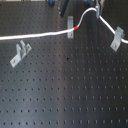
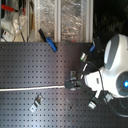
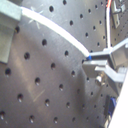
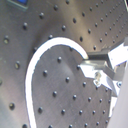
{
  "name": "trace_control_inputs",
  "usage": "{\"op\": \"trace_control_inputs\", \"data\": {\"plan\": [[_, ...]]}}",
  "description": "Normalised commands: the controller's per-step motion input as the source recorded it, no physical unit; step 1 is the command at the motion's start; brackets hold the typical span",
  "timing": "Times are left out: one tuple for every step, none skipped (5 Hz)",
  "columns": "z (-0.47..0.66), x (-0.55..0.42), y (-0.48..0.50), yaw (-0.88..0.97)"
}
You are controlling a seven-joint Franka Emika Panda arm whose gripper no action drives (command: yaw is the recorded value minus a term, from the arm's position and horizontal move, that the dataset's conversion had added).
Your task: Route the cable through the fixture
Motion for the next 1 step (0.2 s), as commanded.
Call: {"op": "trace_control_inputs", "data": {"plan": [[0.0, -0.011, -0.003, 0.0]]}}
